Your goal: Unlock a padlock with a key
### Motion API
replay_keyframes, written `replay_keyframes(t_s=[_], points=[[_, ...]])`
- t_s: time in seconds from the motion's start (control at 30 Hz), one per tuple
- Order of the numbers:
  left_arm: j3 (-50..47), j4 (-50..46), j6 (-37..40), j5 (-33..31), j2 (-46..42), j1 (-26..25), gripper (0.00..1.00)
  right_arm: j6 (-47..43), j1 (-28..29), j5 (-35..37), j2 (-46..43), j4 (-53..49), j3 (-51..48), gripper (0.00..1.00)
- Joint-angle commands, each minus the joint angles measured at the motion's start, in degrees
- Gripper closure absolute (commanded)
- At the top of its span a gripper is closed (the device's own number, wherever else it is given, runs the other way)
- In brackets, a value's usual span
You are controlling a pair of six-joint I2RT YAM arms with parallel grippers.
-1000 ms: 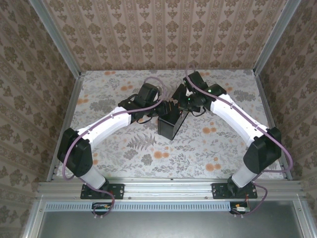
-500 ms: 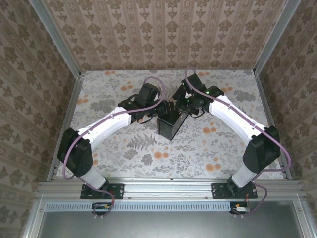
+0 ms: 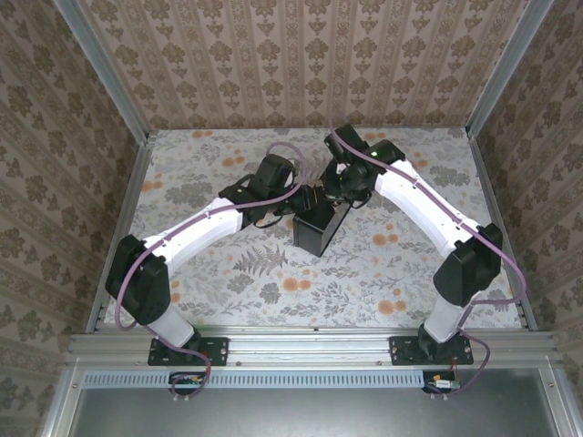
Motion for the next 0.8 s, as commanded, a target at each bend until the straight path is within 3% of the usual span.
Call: replay_keyframes(t_s=[0.0,0.13,0.3,0.77], points=[[-1.6,0.3,-1.0,1.0,1.3,-1.0,0.68,-2.6,4.9,0.4,1.5,-3.6,5.5,1.0],[-1.9,0.7,-1.6,0.5,0.8,-0.9,0.68,1.3,4.5,0.3,-1.2,0.8,-0.1,1.0],[-2.2,1.7,-2.6,0.7,1.1,-0.9,0.68,15.9,4.3,-8.8,-8.8,20.6,-16.5,1.0],[-1.9,3.6,-3.6,3.9,2.4,-1.8,0.69,28.9,0.3,-18.9,-7.6,35.1,-18.3,1.0]])
